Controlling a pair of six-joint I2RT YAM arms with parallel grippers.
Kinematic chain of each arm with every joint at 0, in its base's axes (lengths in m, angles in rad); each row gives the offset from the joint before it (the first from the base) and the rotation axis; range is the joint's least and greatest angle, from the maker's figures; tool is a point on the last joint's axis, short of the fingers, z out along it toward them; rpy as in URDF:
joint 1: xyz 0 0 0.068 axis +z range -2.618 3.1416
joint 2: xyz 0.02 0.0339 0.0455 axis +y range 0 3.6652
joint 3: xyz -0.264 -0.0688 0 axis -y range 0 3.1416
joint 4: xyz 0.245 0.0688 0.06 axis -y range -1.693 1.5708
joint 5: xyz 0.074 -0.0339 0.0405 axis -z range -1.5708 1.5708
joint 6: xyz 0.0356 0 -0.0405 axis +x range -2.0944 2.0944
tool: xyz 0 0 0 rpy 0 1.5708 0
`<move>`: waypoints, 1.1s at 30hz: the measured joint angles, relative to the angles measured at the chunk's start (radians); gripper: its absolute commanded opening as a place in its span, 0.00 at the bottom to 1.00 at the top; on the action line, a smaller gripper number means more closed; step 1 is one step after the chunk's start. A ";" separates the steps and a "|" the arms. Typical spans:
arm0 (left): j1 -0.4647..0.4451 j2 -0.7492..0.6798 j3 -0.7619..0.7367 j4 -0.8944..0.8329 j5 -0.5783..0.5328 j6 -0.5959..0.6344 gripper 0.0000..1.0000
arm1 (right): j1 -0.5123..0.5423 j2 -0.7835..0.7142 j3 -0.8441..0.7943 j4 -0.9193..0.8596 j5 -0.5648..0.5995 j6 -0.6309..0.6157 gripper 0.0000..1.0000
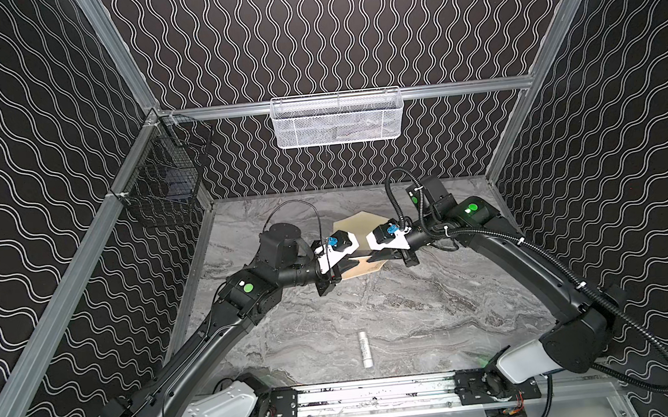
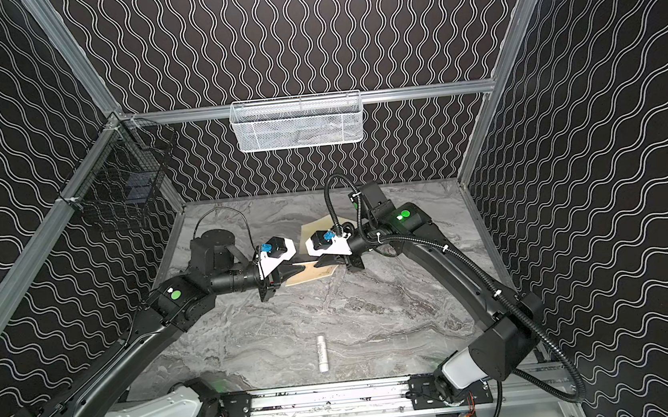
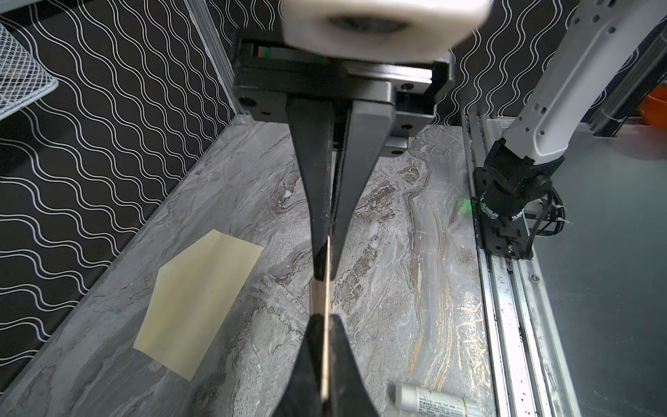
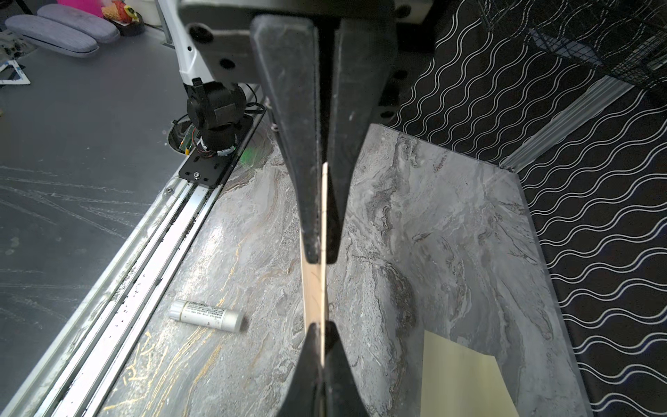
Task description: Place the letter into the envelope and seal it
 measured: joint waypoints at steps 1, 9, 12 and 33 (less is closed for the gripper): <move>0.000 -0.002 -0.006 0.002 0.000 -0.003 0.00 | 0.001 -0.002 -0.003 0.005 0.000 -0.001 0.25; 0.000 -0.048 -0.072 0.034 -0.003 -0.039 0.00 | 0.022 -0.035 -0.032 0.058 -0.019 0.023 0.20; 0.000 -0.053 -0.080 0.045 -0.004 -0.047 0.00 | 0.033 -0.032 -0.031 0.068 -0.020 0.026 0.14; 0.000 -0.090 -0.131 0.088 -0.074 -0.083 0.00 | 0.013 -0.037 -0.097 0.102 0.031 0.044 0.13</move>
